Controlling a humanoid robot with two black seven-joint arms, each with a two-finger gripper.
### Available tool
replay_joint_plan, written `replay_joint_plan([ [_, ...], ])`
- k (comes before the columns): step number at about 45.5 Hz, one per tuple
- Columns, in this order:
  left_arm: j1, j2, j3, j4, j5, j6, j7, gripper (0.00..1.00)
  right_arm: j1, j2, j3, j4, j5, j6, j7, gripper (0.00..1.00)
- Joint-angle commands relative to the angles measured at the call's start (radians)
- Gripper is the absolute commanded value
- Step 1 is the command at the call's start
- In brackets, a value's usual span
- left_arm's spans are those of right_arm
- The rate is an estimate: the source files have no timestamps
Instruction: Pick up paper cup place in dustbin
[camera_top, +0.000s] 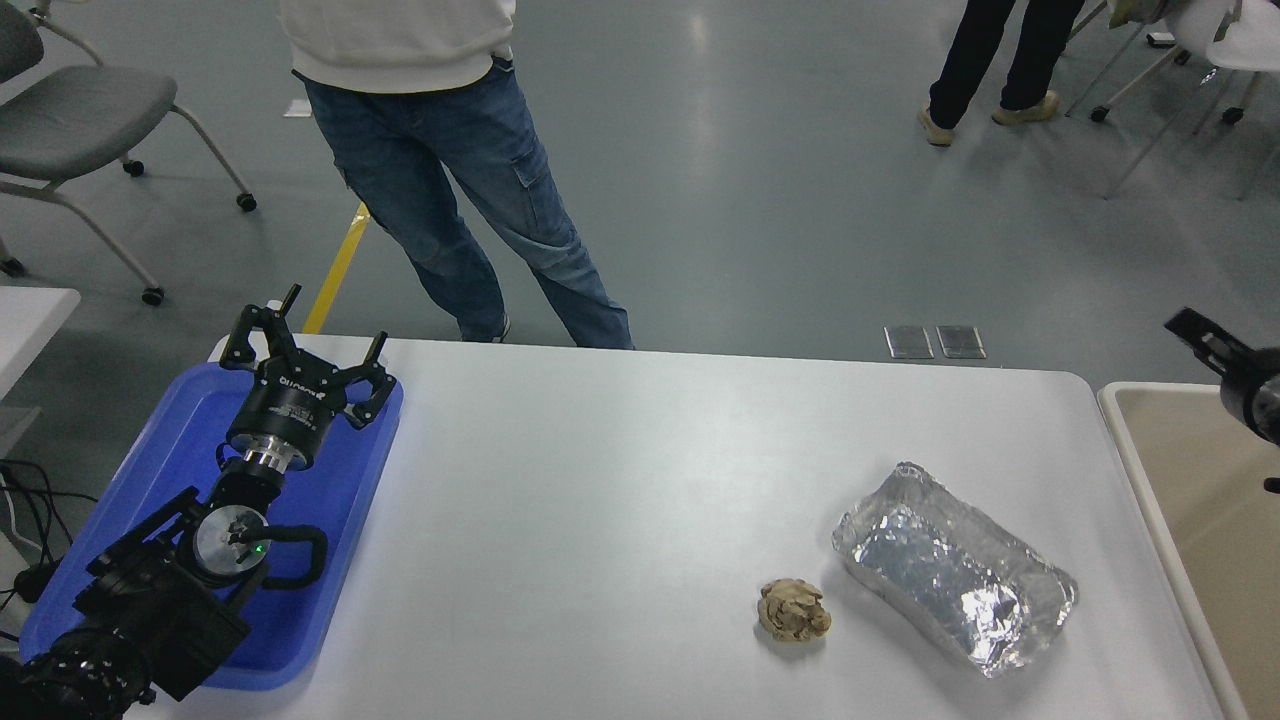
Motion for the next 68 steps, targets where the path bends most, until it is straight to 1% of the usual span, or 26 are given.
replay_joint_plan([
  [1,0.000,0.000,0.000,0.000,0.000,0.000,0.000,1.00,0.216,0.037,-0.082,0.087,-0.085,0.077,0.003,1.00],
  [5,0.000,0.000,0.001,0.000,0.000,0.000,0.000,1.00,0.299,0.039,-0.118,0.145,-0.104,0.155,0.005,1.00],
  [17,0.000,0.000,0.000,0.000,0.000,0.000,0.000,1.00,0.521,0.041,-0.138,0.234,-0.104,0.428,0.000,1.00],
  [22,0.000,0.000,0.001,0.000,0.000,0.000,0.000,1.00,0.613,0.045,-0.158,0.300,-0.111,0.503,-0.001,1.00],
  [27,0.000,0.000,0.001,0.000,0.000,0.000,0.000,1.00,0.710,0.051,-0.204,0.409,-0.157,0.558,0.000,1.00],
  [33,0.000,0.000,0.001,0.000,0.000,0.000,0.001,1.00,0.768,0.064,-0.214,0.506,-0.177,0.577,0.000,1.00],
  [37,0.000,0.000,0.001,0.000,0.000,0.001,0.000,1.00,0.794,0.068,-0.241,0.556,-0.213,0.595,0.000,1.00],
  [43,0.000,0.000,0.000,0.000,0.000,0.001,0.001,1.00,0.843,0.077,-0.342,0.687,-0.219,0.655,0.000,1.00],
  [48,0.000,0.000,0.001,0.000,0.000,0.000,0.000,1.00,0.862,0.079,-0.414,0.771,-0.217,0.660,0.000,1.00],
  [61,0.000,0.000,0.001,0.000,0.000,0.000,0.000,1.00,0.860,0.067,-0.568,0.891,-0.214,0.661,0.000,1.00],
  [68,0.000,0.000,0.001,0.000,0.000,0.000,0.000,1.00,0.860,0.056,-0.576,0.895,-0.214,0.661,0.000,1.00],
])
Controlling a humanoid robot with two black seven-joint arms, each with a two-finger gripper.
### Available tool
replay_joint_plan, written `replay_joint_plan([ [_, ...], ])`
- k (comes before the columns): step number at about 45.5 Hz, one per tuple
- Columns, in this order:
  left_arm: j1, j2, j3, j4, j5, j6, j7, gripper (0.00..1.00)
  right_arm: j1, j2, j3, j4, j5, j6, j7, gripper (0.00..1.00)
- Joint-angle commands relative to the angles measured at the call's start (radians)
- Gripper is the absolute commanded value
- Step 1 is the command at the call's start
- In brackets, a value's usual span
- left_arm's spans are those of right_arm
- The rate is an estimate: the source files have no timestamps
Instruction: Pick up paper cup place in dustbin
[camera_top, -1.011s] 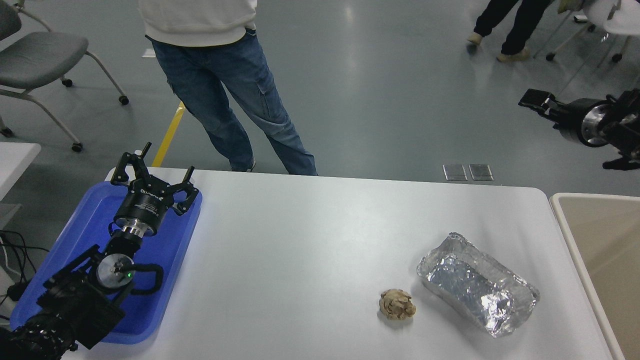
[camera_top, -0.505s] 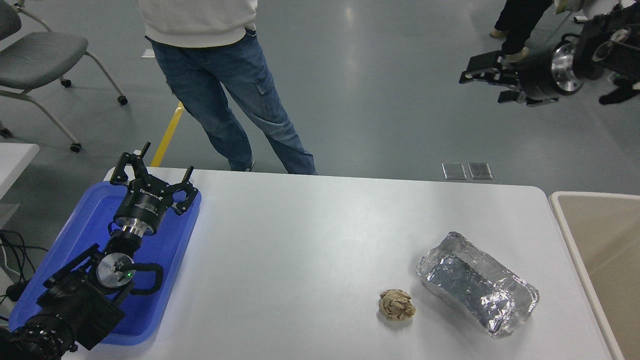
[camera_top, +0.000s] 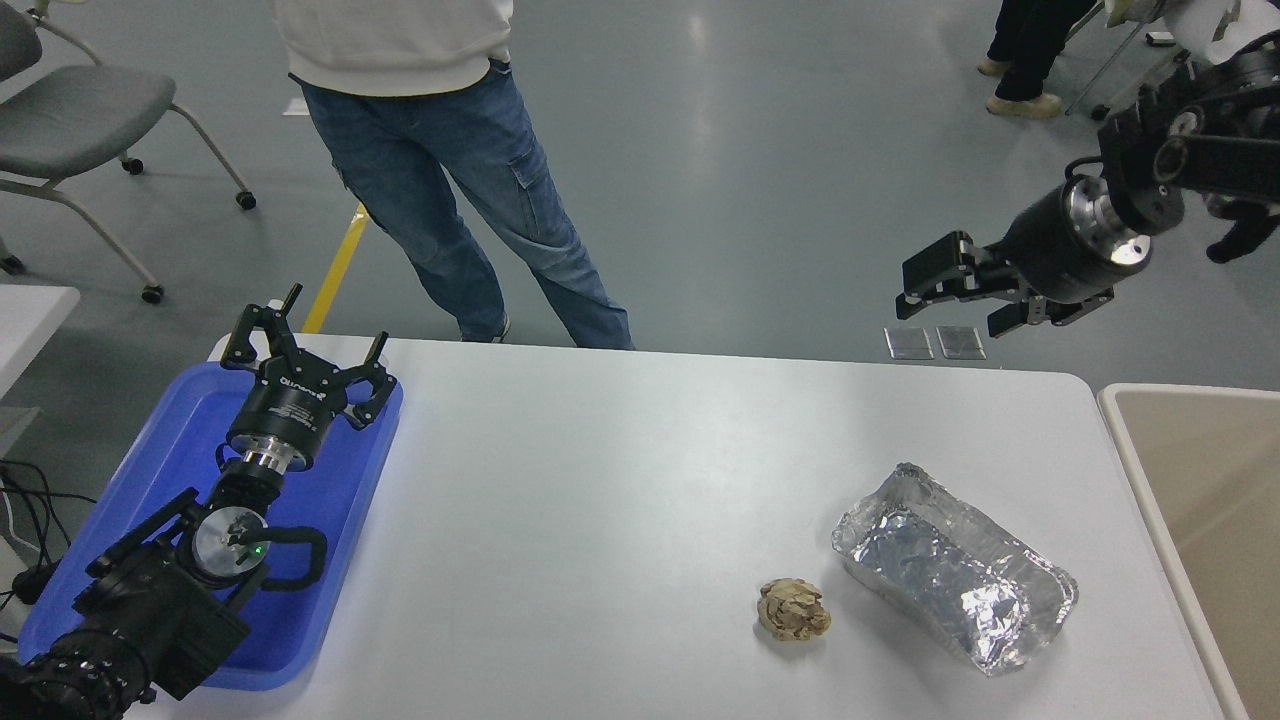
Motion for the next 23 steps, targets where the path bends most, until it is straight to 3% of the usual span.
replay_joint_plan([
  [1,0.000,0.000,0.000,0.000,0.000,0.000,0.000,1.00,0.011,-0.014,-0.066,0.061,-0.002,0.008,-0.001,1.00],
  [23,0.000,0.000,0.000,0.000,0.000,0.000,0.000,1.00,0.006,-0.011,-0.056,0.061,-0.005,0.008,-0.003,1.00],
])
